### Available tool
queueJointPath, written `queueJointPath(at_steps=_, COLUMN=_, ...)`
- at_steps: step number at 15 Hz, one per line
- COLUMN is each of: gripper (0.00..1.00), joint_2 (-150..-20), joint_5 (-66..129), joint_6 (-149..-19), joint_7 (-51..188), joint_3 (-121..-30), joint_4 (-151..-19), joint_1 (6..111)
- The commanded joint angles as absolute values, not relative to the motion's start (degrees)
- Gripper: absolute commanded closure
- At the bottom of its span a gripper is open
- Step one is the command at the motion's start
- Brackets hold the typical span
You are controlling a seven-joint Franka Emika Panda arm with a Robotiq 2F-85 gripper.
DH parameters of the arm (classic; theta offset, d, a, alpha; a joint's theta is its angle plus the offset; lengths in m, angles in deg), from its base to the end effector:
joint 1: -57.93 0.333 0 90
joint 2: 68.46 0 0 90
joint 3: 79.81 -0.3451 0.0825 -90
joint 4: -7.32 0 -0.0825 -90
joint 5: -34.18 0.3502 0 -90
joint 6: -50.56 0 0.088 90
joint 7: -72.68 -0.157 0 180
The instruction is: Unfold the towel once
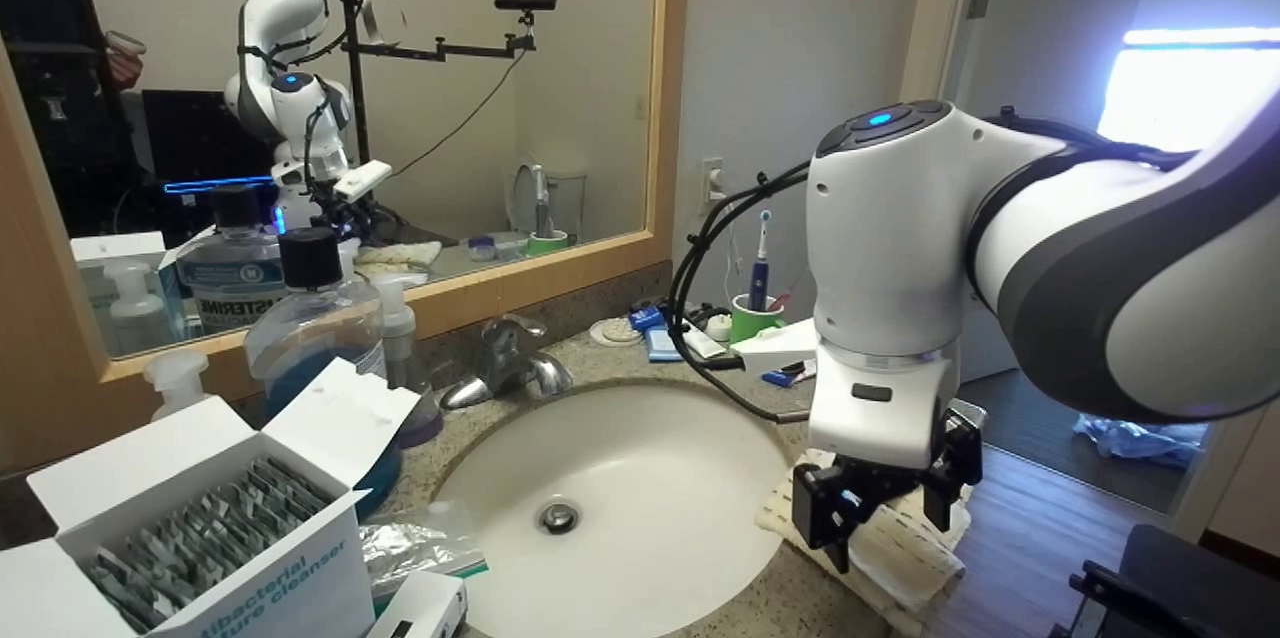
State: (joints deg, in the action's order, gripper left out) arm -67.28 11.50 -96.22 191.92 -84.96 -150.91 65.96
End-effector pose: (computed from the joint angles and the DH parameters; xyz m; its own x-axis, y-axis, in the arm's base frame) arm 0.3394 0.0743 0.2196 -0.8889 0.4568 -0.0329 0.4497 0.8568 -0.2524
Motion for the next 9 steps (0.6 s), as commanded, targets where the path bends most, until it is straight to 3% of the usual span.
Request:
queueJointPath(at_steps=1, gripper=0.0, joint_2=-68.6, joint_5=10.4, joint_6=-99.0, joint_7=193.3, joint_3=-85.3, joint_4=-151.0, joint_1=65.2)
queueJointPath(at_steps=6, gripper=0.0, joint_2=-70.6, joint_5=11.3, joint_6=-99.3, joint_7=194.3, joint_3=-85.1, joint_4=-150.0, joint_1=64.8)
queueJointPath(at_steps=7, gripper=0.16, joint_2=-70.8, joint_5=11.2, joint_6=-99.3, joint_7=194.6, joint_3=-85.2, joint_4=-149.9, joint_1=64.8)
queueJointPath(at_steps=9, gripper=0.35, joint_2=-71.0, joint_5=11.0, joint_6=-99.2, joint_7=194.7, joint_3=-85.2, joint_4=-149.8, joint_1=64.6)
